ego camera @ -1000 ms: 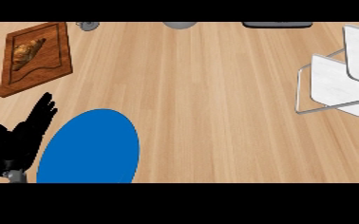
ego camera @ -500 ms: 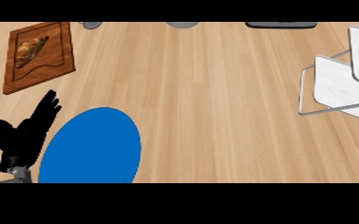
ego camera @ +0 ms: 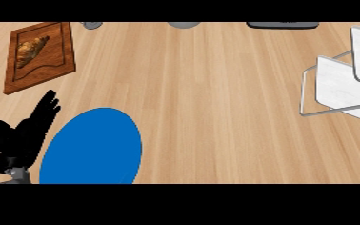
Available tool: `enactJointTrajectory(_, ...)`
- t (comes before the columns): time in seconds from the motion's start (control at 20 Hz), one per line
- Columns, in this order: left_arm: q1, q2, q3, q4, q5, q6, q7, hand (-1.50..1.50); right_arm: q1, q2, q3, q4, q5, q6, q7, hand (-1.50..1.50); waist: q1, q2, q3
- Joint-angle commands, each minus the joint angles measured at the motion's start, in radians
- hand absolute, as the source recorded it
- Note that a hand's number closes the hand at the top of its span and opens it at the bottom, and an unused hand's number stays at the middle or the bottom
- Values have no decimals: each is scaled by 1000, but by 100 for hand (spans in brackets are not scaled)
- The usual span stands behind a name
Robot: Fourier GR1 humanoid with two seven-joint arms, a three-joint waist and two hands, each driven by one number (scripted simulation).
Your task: Pick the eggplant from the placemat and place it in the tiered shelf
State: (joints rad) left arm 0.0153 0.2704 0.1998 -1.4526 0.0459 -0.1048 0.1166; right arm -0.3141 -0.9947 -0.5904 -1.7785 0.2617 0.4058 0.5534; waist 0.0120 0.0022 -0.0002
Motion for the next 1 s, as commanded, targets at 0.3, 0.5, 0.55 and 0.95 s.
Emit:
enactJointTrajectory(0.3, 49, 6, 33, 11, 1, -27, -56, 0, -78, -3, 74, 333, 95, -75, -193, 150, -3, -2, 0)
enactJointTrajectory(0.5, -24, -14, 16, 3, -2, 5, 33, 0, -155, 73, 109, 442, 157, -216, -133, -150, 0, 0, 0)
enactJointTrajectory(0.55, -16, -19, -8, -13, -28, 7, 25, 0, -175, 86, 140, 485, 191, -256, -166, -150, 3, 1, 0)
enactJointTrajectory(0.95, -27, 4, 27, 6, -13, -17, 27, 0, -192, 18, 110, 641, 166, -209, -386, -150, -5, -1, 0)
